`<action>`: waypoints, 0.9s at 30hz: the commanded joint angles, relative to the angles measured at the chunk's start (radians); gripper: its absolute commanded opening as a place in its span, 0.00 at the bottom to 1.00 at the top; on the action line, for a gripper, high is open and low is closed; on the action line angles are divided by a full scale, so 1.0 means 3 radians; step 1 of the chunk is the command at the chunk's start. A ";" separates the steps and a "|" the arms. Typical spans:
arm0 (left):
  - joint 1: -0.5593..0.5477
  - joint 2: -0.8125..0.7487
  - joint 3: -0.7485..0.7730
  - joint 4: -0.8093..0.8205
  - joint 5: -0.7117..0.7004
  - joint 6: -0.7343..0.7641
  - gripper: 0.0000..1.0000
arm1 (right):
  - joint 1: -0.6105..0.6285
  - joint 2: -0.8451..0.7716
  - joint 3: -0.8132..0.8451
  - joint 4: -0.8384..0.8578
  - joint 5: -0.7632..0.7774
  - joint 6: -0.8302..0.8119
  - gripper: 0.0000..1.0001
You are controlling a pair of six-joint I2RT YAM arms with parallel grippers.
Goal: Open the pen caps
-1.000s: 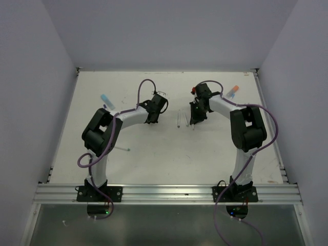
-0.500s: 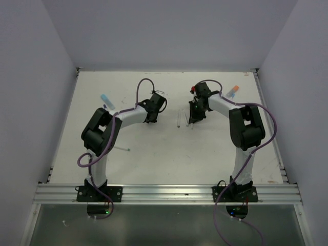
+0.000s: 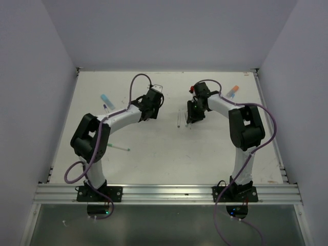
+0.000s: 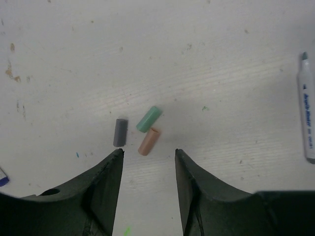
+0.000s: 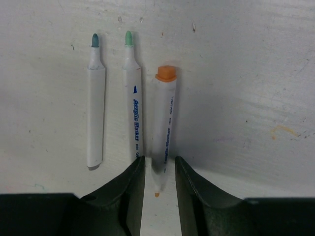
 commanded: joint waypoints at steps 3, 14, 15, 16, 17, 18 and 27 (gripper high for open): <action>0.0023 -0.0610 -0.0005 0.0009 0.0225 -0.0096 0.54 | 0.0045 -0.0101 0.0005 0.0083 0.0140 0.0000 0.37; 0.0023 -0.1392 -0.0592 0.0442 0.0843 -0.0260 0.60 | -0.0037 -0.0833 -0.0338 0.0517 0.1652 0.0332 0.52; 0.0023 -0.1439 -0.0669 0.0484 0.0905 -0.0316 0.60 | -0.0133 -0.0813 -0.0313 0.0502 0.1735 0.0368 0.52; 0.0023 -0.1480 -0.0776 0.0505 0.0956 -0.0352 0.60 | -0.0195 -0.0798 -0.0257 0.0456 0.1736 0.0404 0.53; 0.0023 -0.1561 -0.0828 0.0545 0.1058 -0.0387 0.60 | -0.0271 -0.0721 -0.0221 0.0441 0.1675 0.0470 0.52; 0.0023 -0.1607 -0.0884 0.0576 0.1114 -0.0459 0.61 | -0.0409 -0.0670 -0.0124 0.0380 0.1639 0.0511 0.52; 0.0023 -0.2088 -0.1365 0.0950 0.1590 -0.0638 0.65 | -0.0727 -0.0296 0.0122 0.0256 0.1818 0.0588 0.70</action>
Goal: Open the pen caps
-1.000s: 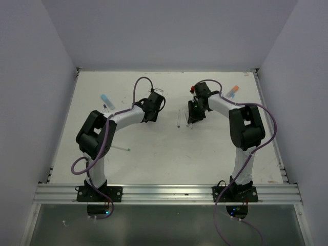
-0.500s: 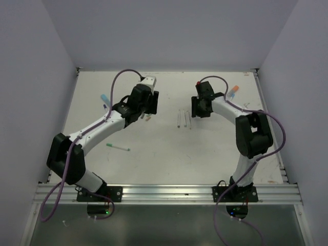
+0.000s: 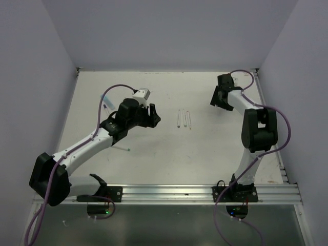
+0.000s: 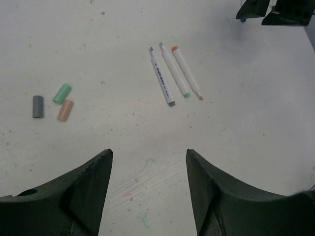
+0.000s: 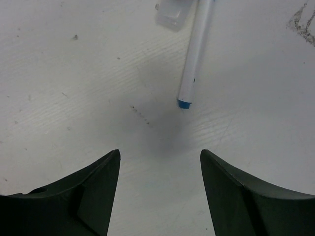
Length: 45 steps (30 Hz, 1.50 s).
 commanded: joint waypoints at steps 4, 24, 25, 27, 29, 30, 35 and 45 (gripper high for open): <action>0.0023 -0.0174 -0.0083 0.0211 0.0294 -0.0034 0.66 | -0.0050 0.0229 0.0213 -0.0064 0.0231 0.0056 0.70; 0.0018 -0.0250 -0.0298 0.0395 0.0457 -0.0044 0.67 | -0.0357 0.0971 0.0688 0.0039 0.0001 0.0081 0.47; 0.0023 -0.0250 -0.0298 0.0384 0.0457 -0.0049 0.67 | -0.0362 0.0971 0.0689 0.0023 -0.0014 0.0091 0.45; 0.0023 -0.0271 -0.0313 0.0379 0.0447 -0.0049 0.67 | -0.0357 0.0951 0.0653 -0.0002 -0.0020 0.0091 0.39; 0.0018 -0.0301 -0.0313 0.0359 0.0427 -0.0049 0.67 | -0.0362 0.0915 0.0607 -0.0038 -0.0025 0.0122 0.34; 0.0018 -0.0317 -0.0324 0.0354 0.0427 -0.0044 0.67 | -0.0362 0.0885 0.0536 -0.0074 -0.0040 0.0127 0.28; 0.0018 -0.0383 -0.0375 0.0333 0.0467 -0.0070 0.67 | -0.0362 0.0543 0.0127 -0.0059 -0.0091 0.0188 0.17; 0.0023 -0.0485 -0.0416 0.0328 0.0651 -0.0182 0.67 | -0.0357 -0.0525 -0.0875 0.0161 -0.0341 0.0178 0.00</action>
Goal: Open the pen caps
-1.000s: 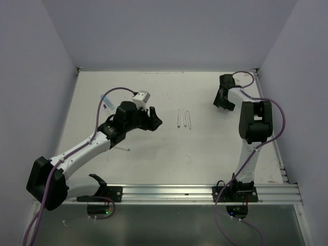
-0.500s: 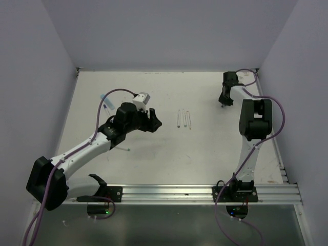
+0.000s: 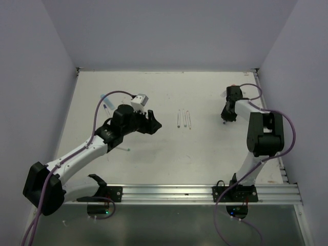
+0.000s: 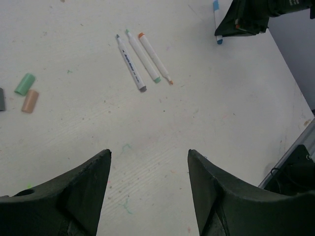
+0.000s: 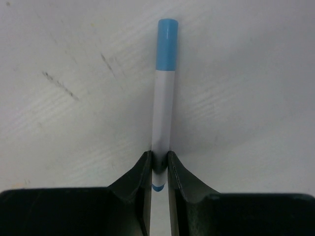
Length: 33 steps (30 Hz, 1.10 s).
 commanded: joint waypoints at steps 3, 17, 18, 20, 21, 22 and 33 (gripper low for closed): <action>0.0023 -0.0044 -0.0048 0.0312 0.0395 -0.0223 0.68 | 0.0050 -0.1012 -0.0645 0.0054 -0.0569 -0.0083 0.00; 0.0033 0.0467 -0.0416 0.1939 0.1019 -0.1471 0.67 | 0.1508 -0.2266 -0.1434 0.0776 -0.2375 -0.0155 0.00; 0.0033 0.0523 -0.0432 0.1996 0.1030 -0.1502 0.67 | 0.1533 -0.2302 -0.1439 0.0771 -0.2412 -0.0139 0.00; 0.0033 0.0544 -0.0488 0.2027 0.0984 -0.1533 0.66 | 0.1610 -0.2379 -0.1470 0.0761 -0.2443 -0.0139 0.00; 0.0028 0.0539 -0.0513 0.2032 0.0943 -0.1543 0.66 | 0.1635 -0.2445 -0.1485 0.0756 -0.2483 -0.0134 0.00; 0.0033 0.0529 -0.0539 0.2037 0.0872 -0.1543 0.66 | 0.1671 -0.2476 -0.1500 0.0755 -0.2514 -0.0129 0.00; 0.0028 0.0768 -0.0447 0.2201 0.0866 -0.1620 0.63 | 0.1886 -0.2553 -0.1741 0.0955 -0.2755 -0.0052 0.00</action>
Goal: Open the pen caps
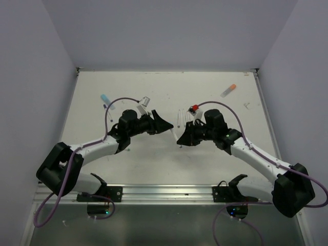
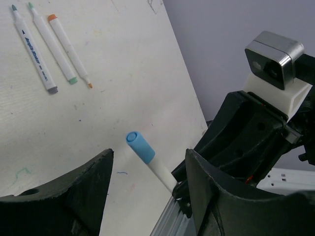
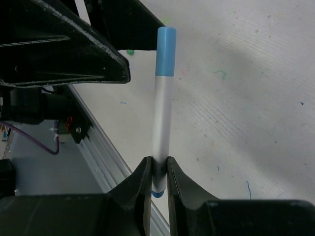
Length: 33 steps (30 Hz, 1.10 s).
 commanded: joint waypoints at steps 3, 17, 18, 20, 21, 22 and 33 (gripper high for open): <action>0.0017 0.0119 0.0111 0.0277 0.0030 -0.0071 0.63 | 0.0067 -0.0067 -0.0099 0.0290 -0.0115 0.0085 0.00; 0.0022 0.0298 0.0091 0.0558 0.0204 -0.0265 0.49 | 0.0118 0.0193 -0.0104 0.0571 -0.0146 0.0141 0.00; 0.0017 0.0308 0.0096 0.0543 0.0204 -0.0265 0.49 | 0.0123 0.0209 -0.0105 0.0571 -0.0146 0.0141 0.00; 0.0022 0.0309 0.0096 0.0548 0.0214 -0.0270 0.47 | 0.0128 0.0219 -0.0115 0.0658 -0.0125 0.0141 0.00; 0.0027 0.0298 0.0091 0.0548 0.0214 -0.0275 0.44 | 0.0133 0.0224 -0.0115 0.0669 -0.0125 0.0141 0.00; 0.0027 0.0293 0.0091 0.0543 0.0219 -0.0270 0.41 | 0.0133 0.0229 -0.0120 0.0674 -0.0125 0.0141 0.00; 0.0037 0.0217 0.0070 0.0420 0.0265 -0.0224 0.00 | 0.0138 0.0265 -0.0069 0.0607 0.0069 0.0075 0.36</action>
